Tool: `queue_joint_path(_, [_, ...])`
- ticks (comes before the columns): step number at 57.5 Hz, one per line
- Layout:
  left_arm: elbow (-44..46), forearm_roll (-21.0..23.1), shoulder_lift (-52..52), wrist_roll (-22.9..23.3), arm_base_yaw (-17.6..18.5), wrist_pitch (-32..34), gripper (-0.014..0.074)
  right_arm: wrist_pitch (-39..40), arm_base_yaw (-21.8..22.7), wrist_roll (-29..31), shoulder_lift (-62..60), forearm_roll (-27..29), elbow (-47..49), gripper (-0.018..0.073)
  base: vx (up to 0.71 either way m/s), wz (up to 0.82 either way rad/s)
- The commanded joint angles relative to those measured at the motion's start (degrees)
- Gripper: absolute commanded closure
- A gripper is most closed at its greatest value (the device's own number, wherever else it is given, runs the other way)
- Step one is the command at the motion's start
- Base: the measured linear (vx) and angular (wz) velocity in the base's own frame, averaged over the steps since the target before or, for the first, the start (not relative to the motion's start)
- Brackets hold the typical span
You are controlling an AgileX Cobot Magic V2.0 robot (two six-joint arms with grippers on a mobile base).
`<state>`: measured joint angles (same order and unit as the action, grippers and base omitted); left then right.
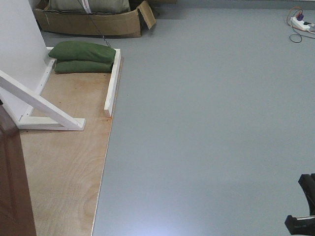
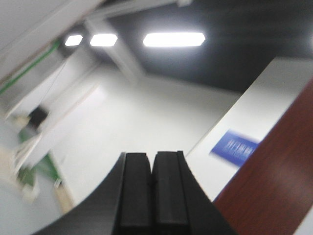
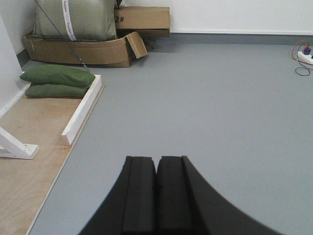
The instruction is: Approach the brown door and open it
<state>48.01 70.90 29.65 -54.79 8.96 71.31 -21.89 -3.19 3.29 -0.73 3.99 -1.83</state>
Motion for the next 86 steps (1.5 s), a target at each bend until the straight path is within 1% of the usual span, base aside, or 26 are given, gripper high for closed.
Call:
queue_joint_path(1, [2.87,3.51,2.65,-2.58,0.10,5.63,0.0600,4.67,0.09,0.49,-0.32,-0.36,-0.19,0.0559,0.00,0.00])
queue_joint_path(5, [3.14,4.90,3.54,-3.16,0.10,6.89,0.0600,4.67,0.09,0.49,-0.32,-0.36,-0.19,0.0559,0.00,0.00])
queue_joint_path(14, [3.41,8.11,4.28,-3.16,0.10,6.49,0.0600,4.47,0.09,0.49,-0.32,-0.36,-0.19,0.0559,0.00,0.00])
queue_joint_path(25, [3.41,12.74,4.28,-3.16,0.10,1.86,0.0600,4.47,0.09,0.49,-0.32,-0.36,-0.19,0.0559,0.00,0.00])
queue_joint_path(31, [3.41,13.72,4.28,-3.16,0.10,-2.90,0.0600,4.47,0.09,0.49,-0.32,-0.36,-0.19,0.0559,0.00,0.00])
queue_joint_path(58, [3.41,13.62,4.28,-3.16,0.10,-28.70,0.0600,4.47,0.09,0.49,-0.32,-0.36,-0.19,0.0559,0.00,0.00])
queue_joint_path(67, [3.41,13.62,4.28,-3.16,0.10,-35.64,0.0600,4.47,0.09,0.49,-0.32,-0.36,-0.19,0.0559,0.00,0.00])
queue_joint_path(79, [3.41,13.61,4.28,-3.16,0.10,-46.44,0.0600,4.47,0.09,0.49,-0.32,-0.36,-0.19,0.0559,0.00,0.00])
queue_joint_path(86, [3.41,13.38,4.48,-3.44,0.10,-50.52,0.0600,4.47,0.09,0.49,-0.32,-0.36,-0.19,0.0559,0.00,0.00])
